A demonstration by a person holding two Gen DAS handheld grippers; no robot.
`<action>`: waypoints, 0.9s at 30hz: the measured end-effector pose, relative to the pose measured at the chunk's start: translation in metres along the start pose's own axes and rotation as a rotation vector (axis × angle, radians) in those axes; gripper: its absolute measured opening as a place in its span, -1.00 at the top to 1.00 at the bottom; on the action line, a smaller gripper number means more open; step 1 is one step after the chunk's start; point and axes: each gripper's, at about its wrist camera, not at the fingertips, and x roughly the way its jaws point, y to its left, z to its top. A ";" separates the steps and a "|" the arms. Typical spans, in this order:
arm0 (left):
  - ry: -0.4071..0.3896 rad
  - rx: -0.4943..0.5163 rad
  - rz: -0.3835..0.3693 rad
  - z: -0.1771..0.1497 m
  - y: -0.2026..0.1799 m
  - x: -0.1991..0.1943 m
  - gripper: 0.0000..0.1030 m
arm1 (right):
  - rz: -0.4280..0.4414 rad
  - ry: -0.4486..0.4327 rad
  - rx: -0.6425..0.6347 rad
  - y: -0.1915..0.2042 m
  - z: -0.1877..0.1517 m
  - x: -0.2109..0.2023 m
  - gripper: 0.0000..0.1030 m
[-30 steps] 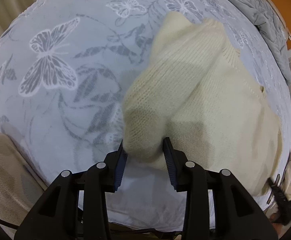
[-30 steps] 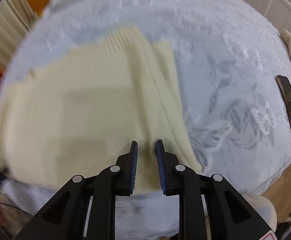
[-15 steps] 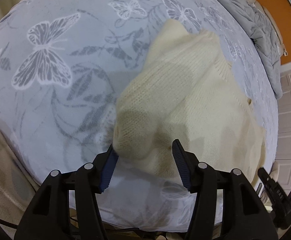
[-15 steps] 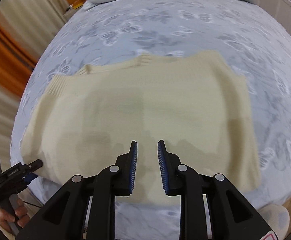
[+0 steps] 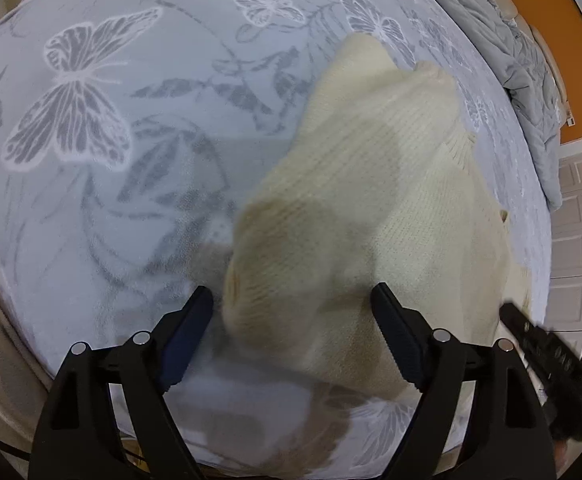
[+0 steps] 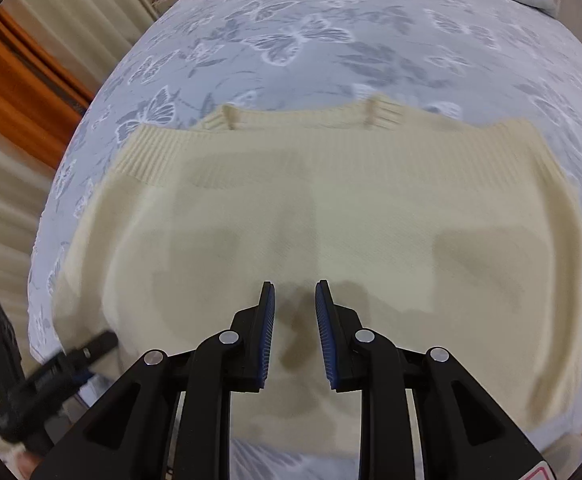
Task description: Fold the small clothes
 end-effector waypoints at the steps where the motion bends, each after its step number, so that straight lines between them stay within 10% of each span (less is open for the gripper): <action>1: 0.000 0.001 -0.004 0.000 0.000 -0.001 -0.54 | -0.007 0.002 -0.014 0.006 0.005 0.006 0.56; 7: 0.017 0.007 -0.020 -0.001 0.006 -0.002 -0.54 | -0.117 0.067 -0.196 0.037 0.015 0.030 0.53; 12: 0.022 0.012 -0.022 0.001 0.004 0.000 -0.62 | 0.009 0.038 -0.056 0.019 0.020 0.016 0.58; 18: 0.019 -0.008 -0.020 0.002 -0.002 0.002 -0.64 | -0.074 0.075 -0.168 0.038 0.018 0.036 0.55; 27: -0.033 -0.206 -0.038 0.018 0.024 0.000 -0.64 | 0.042 0.000 -0.015 0.000 0.005 -0.017 0.62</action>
